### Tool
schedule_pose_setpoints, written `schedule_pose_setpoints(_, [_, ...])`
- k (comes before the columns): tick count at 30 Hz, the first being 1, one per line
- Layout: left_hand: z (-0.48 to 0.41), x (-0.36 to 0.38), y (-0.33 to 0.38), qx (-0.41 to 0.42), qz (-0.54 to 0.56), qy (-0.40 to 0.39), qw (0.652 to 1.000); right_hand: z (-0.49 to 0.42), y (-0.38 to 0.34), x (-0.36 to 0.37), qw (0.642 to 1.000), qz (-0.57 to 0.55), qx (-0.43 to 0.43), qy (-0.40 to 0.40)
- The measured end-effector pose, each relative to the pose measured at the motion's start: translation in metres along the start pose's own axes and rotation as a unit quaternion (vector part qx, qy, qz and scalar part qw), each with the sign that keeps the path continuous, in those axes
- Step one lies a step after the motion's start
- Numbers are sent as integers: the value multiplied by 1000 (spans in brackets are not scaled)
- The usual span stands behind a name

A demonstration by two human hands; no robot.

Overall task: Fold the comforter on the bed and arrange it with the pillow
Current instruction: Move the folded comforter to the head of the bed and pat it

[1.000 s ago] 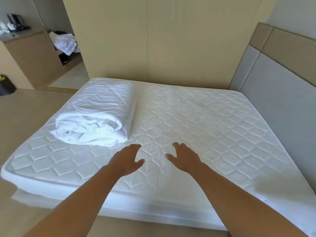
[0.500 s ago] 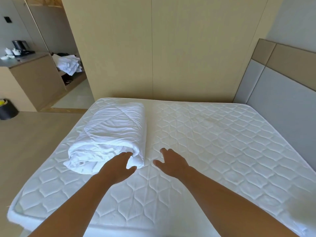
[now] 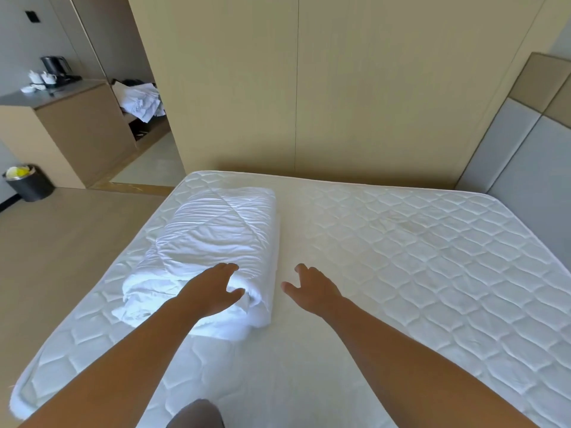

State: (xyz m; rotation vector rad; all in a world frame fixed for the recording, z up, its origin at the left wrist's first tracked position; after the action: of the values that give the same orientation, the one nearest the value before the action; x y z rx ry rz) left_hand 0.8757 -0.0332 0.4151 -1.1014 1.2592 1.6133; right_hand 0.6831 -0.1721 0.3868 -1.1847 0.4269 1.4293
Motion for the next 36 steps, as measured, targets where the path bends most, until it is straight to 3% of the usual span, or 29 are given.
schedule_pose_setpoints(7, [-83, -11, -100, -1, 27, -24, 999, -86, -66, 4, 999, -33, 33, 5])
schedule_pose_setpoints(15, [-213, 17, -245, 2, 49, -21, 999, -239, -167, 58, 983, -84, 154, 46])
schedule_pose_setpoints(22, [-255, 53, -380, -118, 66, 7, 991, -339, -211, 124, 960, -46, 269, 67])
schedule_pose_setpoints(29, [-256, 84, -457, -260, 229, 14, 938, -377, -163, 158, 921, -134, 365, 23])
schedule_pose_setpoints(33, [-248, 113, -501, -327, 398, 0, 857, -403, -133, 182, 884, -208, 414, -59])
schedule_pose_setpoints(36, [-255, 136, -515, -326, 461, -17, 825, -426, -122, 201, 867, -263, 415, -83])
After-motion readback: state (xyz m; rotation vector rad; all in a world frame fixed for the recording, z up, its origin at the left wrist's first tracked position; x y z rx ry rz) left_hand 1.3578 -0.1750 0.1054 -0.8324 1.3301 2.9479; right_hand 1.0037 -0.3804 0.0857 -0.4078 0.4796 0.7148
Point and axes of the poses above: each hand's wrist, its own z-axis away from the middle knuckle, its own x-axis out of the palm, y = z × x, the point moved 2 cm from there along -z, towards the middle knuckle, and after that the axes turned 14 degrees about x, right-handed, at the moved point
